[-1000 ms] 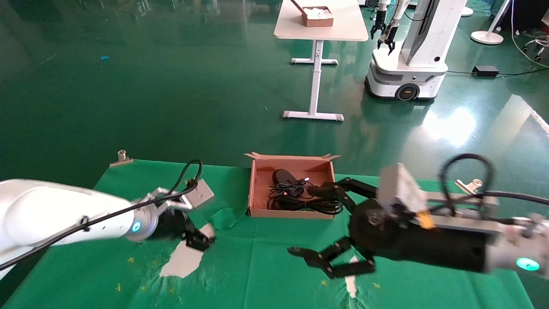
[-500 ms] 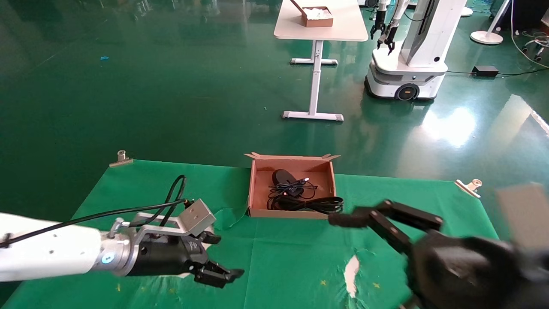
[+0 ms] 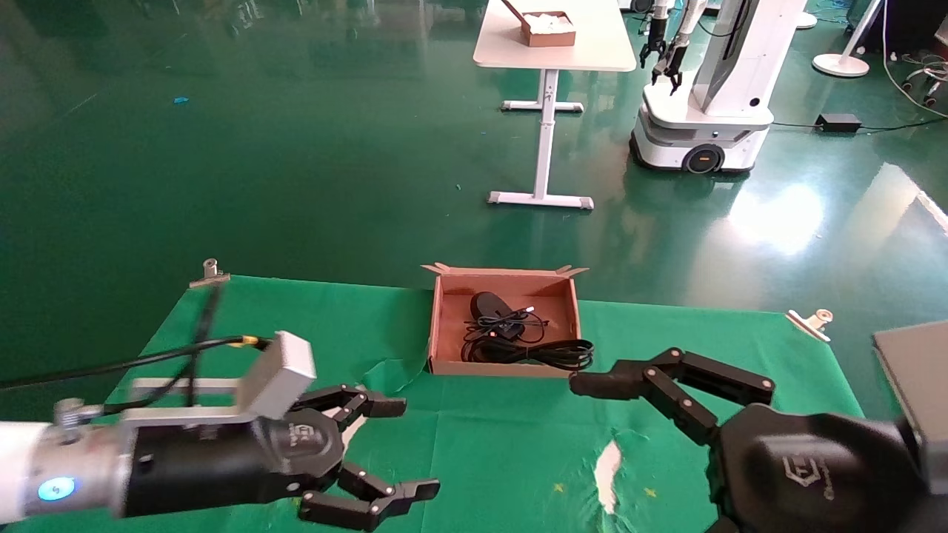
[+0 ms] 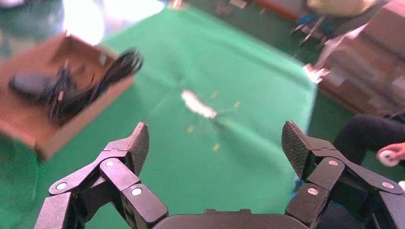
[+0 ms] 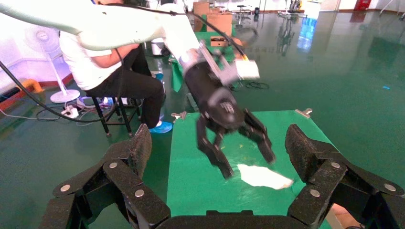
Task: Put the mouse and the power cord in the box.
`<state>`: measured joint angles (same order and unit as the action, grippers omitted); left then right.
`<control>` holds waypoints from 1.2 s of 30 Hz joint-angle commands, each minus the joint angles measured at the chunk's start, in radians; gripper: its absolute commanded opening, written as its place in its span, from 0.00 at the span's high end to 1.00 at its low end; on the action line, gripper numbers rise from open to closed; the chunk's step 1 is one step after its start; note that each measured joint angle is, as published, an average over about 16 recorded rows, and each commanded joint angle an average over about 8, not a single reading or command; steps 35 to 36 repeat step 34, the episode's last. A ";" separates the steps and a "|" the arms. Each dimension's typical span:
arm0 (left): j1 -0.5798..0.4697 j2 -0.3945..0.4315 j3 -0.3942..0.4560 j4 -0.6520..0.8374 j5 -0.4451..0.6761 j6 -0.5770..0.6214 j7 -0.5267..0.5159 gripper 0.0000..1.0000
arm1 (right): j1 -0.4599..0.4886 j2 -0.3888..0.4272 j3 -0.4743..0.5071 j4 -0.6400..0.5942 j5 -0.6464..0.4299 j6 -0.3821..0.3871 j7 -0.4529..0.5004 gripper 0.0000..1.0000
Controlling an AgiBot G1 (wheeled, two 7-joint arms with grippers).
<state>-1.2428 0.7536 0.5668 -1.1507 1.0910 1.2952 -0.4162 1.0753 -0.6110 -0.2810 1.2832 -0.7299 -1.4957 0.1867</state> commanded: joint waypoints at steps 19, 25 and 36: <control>0.190 -0.161 -0.326 -0.151 -0.413 0.227 0.248 0.00 | -0.002 0.002 0.000 0.001 0.004 -0.001 -0.001 0.00; 0.184 -0.155 -0.314 -0.146 -0.397 0.219 0.240 0.00 | -0.001 0.002 0.000 0.001 0.003 -0.001 -0.001 0.00; 0.176 -0.148 -0.299 -0.139 -0.378 0.209 0.233 0.00 | -0.001 0.001 0.000 0.000 0.002 -0.001 -0.001 0.00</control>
